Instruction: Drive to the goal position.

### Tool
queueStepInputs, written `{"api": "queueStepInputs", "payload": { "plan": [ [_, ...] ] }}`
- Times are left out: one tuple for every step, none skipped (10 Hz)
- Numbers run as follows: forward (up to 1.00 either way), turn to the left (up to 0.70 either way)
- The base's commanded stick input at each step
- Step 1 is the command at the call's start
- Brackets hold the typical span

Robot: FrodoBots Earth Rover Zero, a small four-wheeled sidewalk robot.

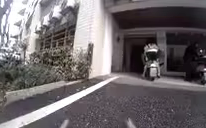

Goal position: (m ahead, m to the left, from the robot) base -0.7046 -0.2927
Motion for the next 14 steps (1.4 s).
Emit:
{"api": "queueStepInputs", "payload": {
  "plan": [
    [0.62, 0.1],
    [0.62, 0.05],
    [0.62, 0.0],
    [0.62, 0.0],
    [0.62, 0.0],
    [0.62, 0.0],
    [0.62, 0.0],
    [0.62, 0.0],
    [0.62, 0.0],
    [0.62, 0.0],
    [0.62, 0.0],
    [0.62, 0.0],
    [0.62, -0.01],
    [0.62, -0.05]
  ]
}}
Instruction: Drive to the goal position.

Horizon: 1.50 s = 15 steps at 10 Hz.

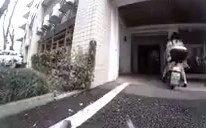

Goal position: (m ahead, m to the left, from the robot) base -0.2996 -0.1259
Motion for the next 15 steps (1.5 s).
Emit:
{"api": "queueStepInputs", "payload": {
  "plan": [
    [0.62, -0.11],
    [0.62, -0.13],
    [0.62, -0.14],
    [0.62, -0.15],
    [0.62, -0.15],
    [0.62, -0.15],
    [0.58, -0.2],
    [0.53, -0.26],
    [0.47, -0.28],
    [0.42, -0.26],
    [0.41, -0.25],
    [0.4, -0.24],
    [0.4, -0.24],
    [0.39, -0.23],
    [0.38, -0.23]
  ]
}}
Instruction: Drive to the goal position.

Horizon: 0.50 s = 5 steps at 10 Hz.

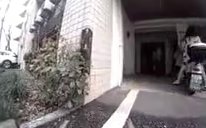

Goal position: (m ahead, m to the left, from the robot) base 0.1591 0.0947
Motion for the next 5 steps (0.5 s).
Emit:
{"api": "queueStepInputs", "payload": {
  "plan": [
    [0.38, -0.23],
    [0.38, -0.23],
    [0.38, -0.23],
    [0.38, -0.23],
    [0.37, -0.93]
  ]
}}
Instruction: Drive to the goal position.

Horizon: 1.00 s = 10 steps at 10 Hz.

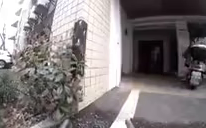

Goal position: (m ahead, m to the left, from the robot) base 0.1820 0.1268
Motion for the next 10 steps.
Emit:
{"api": "queueStepInputs", "payload": {
  "plan": [
    [0.37, -0.93],
    [0.37, -0.92],
    [0.37, -0.92],
    [0.35, -0.86],
    [0.29, -0.78],
    [0.27, -0.88],
    [0.24, -0.98],
    [0.24, -0.97],
    [0.24, -0.96],
    [0.23, -0.95]
  ]
}}
